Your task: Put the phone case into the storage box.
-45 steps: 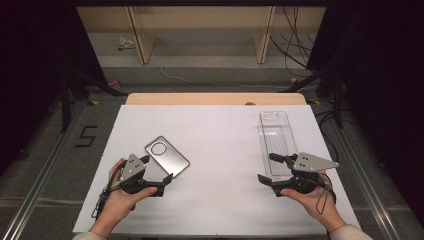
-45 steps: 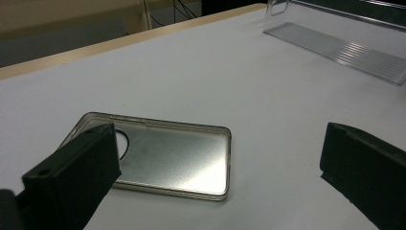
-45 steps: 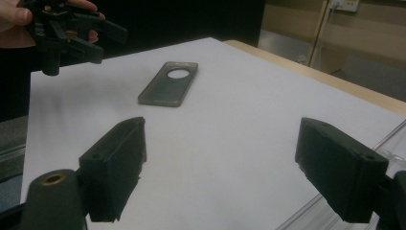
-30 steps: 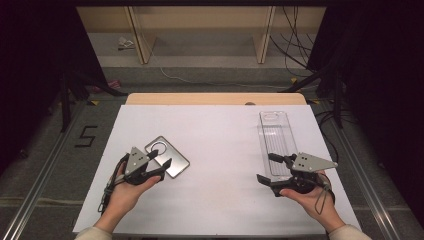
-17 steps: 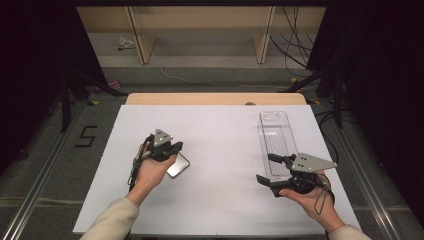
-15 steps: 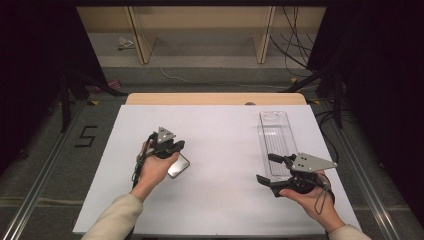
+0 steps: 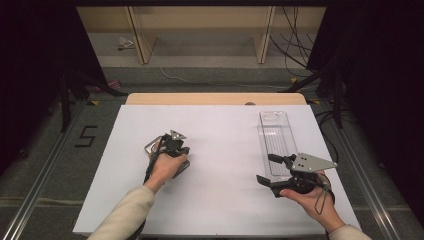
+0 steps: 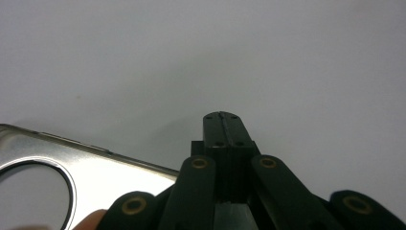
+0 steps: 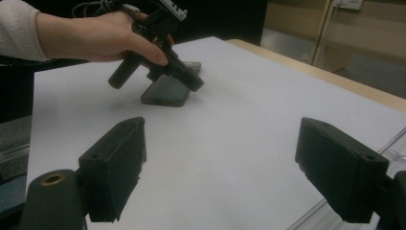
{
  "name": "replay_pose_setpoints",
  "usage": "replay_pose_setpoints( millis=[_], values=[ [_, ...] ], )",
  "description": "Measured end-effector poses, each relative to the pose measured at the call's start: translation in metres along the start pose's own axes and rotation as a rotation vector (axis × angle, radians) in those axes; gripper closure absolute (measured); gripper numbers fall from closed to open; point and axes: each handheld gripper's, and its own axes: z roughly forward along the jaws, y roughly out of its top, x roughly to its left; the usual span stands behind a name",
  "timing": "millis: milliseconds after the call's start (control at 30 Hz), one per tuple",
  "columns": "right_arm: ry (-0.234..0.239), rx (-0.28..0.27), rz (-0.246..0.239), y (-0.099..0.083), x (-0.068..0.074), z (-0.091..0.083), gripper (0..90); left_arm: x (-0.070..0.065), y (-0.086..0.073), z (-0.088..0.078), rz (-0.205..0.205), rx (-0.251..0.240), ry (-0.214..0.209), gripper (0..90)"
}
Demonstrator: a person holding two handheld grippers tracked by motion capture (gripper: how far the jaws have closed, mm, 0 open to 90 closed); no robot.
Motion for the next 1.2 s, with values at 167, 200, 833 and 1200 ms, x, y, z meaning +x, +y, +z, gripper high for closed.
replay_pose_setpoints(
  millis=[167,200,833,1200],
  values=[
    [0.004,0.001,0.001,0.0,0.0,0.0,18.6,-0.001,-0.003,0.004,-0.005,0.014,-0.005,89.9],
    [0.003,0.001,0.001,0.0,0.0,0.0,18.6,-0.001,-0.003,0.004,-0.003,0.018,-0.008,89.9],
    [0.001,0.002,0.003,0.0,0.0,0.0,18.5,-0.003,-0.014,-0.005,0.028,0.066,-0.046,89.9],
    [0.0,0.004,0.003,0.0,0.0,0.0,18.5,0.0,-0.028,-0.021,0.062,0.085,-0.068,89.9]
  ],
)
